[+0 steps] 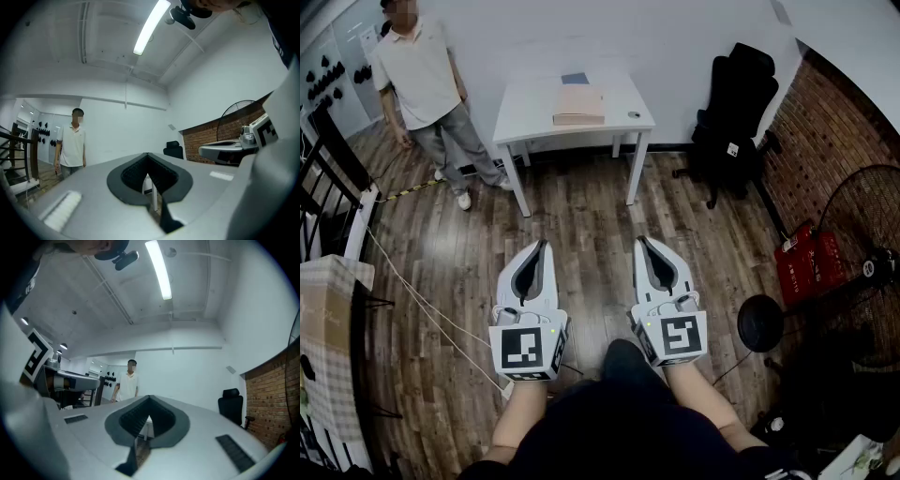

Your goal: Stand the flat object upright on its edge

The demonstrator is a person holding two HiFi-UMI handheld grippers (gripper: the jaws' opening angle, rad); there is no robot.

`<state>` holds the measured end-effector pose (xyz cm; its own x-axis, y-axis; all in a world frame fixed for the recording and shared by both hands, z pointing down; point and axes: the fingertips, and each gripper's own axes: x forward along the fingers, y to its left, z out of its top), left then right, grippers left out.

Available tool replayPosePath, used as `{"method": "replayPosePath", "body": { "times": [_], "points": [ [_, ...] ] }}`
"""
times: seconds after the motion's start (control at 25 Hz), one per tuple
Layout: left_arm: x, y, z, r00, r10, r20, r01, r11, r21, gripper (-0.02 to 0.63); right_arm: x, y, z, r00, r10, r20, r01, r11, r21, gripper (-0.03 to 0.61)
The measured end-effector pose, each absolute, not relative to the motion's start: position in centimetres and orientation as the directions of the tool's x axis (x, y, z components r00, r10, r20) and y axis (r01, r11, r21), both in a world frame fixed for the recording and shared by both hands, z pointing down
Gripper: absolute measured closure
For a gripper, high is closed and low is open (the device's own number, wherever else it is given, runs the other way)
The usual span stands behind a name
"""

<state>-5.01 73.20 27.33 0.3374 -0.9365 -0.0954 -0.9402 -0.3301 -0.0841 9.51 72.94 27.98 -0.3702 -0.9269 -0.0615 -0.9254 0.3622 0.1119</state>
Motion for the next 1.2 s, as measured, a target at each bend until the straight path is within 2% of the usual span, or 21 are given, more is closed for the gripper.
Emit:
{"method": "replayPosePath", "body": {
  "times": [0.16, 0.36, 0.52, 0.56, 0.64, 0.8, 1.2],
  "points": [
    [-5.3, 71.0, 27.9, 0.343, -0.935, -0.084, -0.938, -0.337, -0.078, 0.616, 9.1, 70.8, 27.8, -0.402, -0.903, -0.154, -0.913, 0.383, 0.138, 0.566],
    [-5.0, 66.8, 28.8, 0.379, -0.923, -0.074, -0.925, -0.374, -0.063, 0.611, 8.9, 66.4, 29.0, -0.415, -0.900, -0.136, -0.909, 0.404, 0.100, 0.565],
    [-4.7, 62.3, 29.4, 0.397, -0.916, -0.065, -0.917, -0.394, -0.059, 0.550, 9.3, 61.6, 29.9, -0.418, -0.900, -0.123, -0.908, 0.411, 0.077, 0.563],
    [-4.7, 61.0, 29.4, 0.400, -0.914, -0.065, -0.916, -0.397, -0.056, 0.535, 9.4, 60.3, 30.0, -0.418, -0.901, -0.119, -0.908, 0.412, 0.074, 0.559],
    [-4.8, 58.1, 29.0, 0.397, -0.915, -0.074, -0.918, -0.394, -0.047, 0.521, 9.7, 57.4, 30.2, -0.422, -0.900, -0.107, -0.906, 0.416, 0.076, 0.485],
    [-4.6, 51.9, 28.3, 0.391, -0.915, -0.094, -0.920, -0.390, -0.027, 0.482, 10.2, 51.2, 30.2, -0.429, -0.899, -0.092, -0.903, 0.423, 0.077, 0.471],
    [-2.7, 38.2, 27.6, 0.378, -0.918, -0.117, -0.926, -0.378, -0.021, 0.471, 11.4, 36.2, 30.4, -0.477, -0.875, -0.076, -0.878, 0.473, 0.064, 0.439]
  ]
}}
